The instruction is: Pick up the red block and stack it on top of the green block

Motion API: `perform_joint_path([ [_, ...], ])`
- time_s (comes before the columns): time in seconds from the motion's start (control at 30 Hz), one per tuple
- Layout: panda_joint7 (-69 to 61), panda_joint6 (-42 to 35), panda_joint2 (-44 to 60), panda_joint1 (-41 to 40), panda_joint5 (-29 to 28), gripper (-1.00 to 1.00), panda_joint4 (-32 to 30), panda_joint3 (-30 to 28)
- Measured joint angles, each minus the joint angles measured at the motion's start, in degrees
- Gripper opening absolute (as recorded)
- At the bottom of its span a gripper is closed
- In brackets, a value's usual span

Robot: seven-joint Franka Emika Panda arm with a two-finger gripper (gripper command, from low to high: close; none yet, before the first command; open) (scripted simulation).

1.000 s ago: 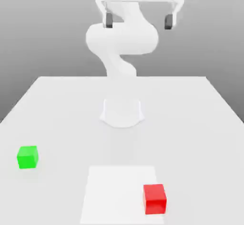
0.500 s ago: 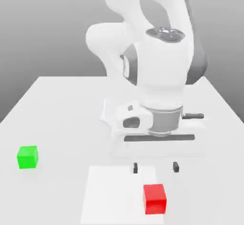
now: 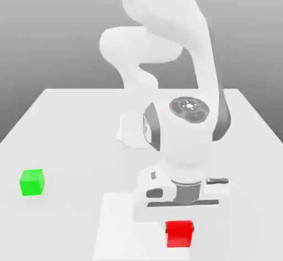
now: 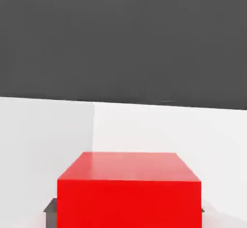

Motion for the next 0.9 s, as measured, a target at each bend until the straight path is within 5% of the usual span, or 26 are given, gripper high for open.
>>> perform_joint_path([
  [0.23, 6.9, -5.4, -8.8, -7.4, 1.6, -1.00, -3.4, -7.4],
  [0.57, 27.2, -7.7, -17.6, -34.1, 2.0, -1.00, -9.6, -21.1],
  [0.77, 24.9, 0.7, -9.4, -35.8, 9.1, -1.00, -10.1, -20.5],
  [0.8, 23.9, 2.5, -7.4, -36.3, 10.6, 1.00, -10.0, -19.6],
  [0.9, 23.9, 2.5, -7.4, -36.3, 10.6, 1.00, -10.0, -19.6],
])
